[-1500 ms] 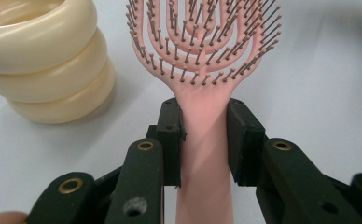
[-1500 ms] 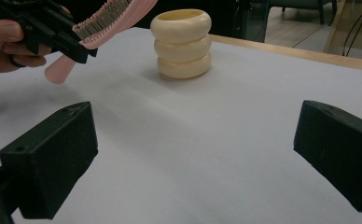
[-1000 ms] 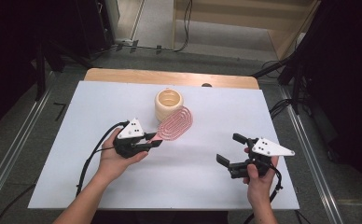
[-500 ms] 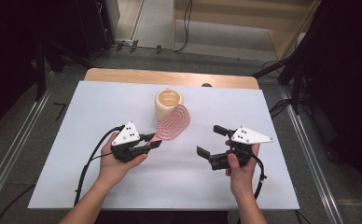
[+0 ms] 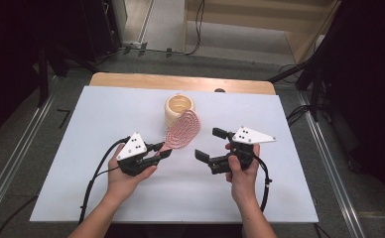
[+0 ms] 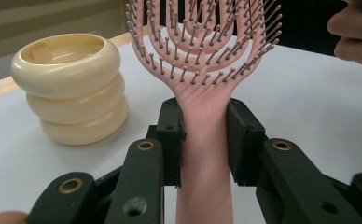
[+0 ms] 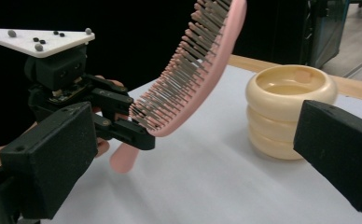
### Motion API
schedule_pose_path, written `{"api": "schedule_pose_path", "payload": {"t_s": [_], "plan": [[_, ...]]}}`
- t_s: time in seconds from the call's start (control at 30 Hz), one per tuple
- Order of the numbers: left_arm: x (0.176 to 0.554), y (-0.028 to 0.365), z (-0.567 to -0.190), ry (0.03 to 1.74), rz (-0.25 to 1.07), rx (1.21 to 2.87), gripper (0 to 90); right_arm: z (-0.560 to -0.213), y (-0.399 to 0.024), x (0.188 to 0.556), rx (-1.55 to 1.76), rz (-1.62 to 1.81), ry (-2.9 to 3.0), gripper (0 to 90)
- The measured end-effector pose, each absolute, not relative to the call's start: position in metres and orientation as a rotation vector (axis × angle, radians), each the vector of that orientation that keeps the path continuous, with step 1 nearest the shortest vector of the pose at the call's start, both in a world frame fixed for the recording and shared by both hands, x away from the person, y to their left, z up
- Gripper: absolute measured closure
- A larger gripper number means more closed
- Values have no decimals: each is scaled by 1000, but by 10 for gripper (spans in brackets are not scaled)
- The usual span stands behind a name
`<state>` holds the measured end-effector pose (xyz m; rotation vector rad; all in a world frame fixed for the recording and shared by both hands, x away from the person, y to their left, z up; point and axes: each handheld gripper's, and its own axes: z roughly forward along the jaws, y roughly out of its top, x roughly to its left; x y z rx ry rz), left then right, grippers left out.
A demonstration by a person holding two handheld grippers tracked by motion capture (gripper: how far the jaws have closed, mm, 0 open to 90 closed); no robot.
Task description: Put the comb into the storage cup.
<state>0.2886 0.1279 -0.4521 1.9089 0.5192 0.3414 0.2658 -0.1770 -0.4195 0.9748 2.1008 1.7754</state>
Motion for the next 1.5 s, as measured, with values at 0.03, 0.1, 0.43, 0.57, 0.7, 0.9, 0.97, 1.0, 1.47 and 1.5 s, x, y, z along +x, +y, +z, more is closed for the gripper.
{"api": "schedule_pose_path", "payload": {"t_s": [0.03, 0.1, 0.43, 0.57, 0.7, 0.9, 0.97, 1.0, 1.47, 1.5], "plan": [[288, 127, -453, 521, 341, 1907, 703, -420, -175, 265, 975, 1777, 2104, 0], [287, 125, -454, 524, 345, 1894, 703, -420, -171, 264, 985, 1779, 2109, 0], [275, 112, -457, 498, 353, 1882, 703, -420, -155, 261, 1097, 1851, 2093, 0], [272, 109, -458, 492, 363, 1883, 703, -420, -149, 261, 1125, 1860, 2094, 0], [269, 105, -461, 487, 369, 1881, 702, -421, -147, 261, 1177, 1885, 2090, 0], [266, 101, -464, 489, 384, 1882, 703, -421, -146, 260, 1261, 1866, 2033, 129], [266, 100, -465, 489, 385, 1885, 702, -422, -145, 260, 1326, 1840, 1997, 211], [265, 99, -466, 489, 389, 1884, 702, -422, -145, 260, 1335, 1841, 1992, 225], [263, 98, -469, 489, 423, 1865, 701, -430, -149, 262, 1397, 1895, 1938, 524], [263, 98, -470, 487, 425, 1862, 700, -431, -152, 263, 1412, 1924, 1931, 589]]}}
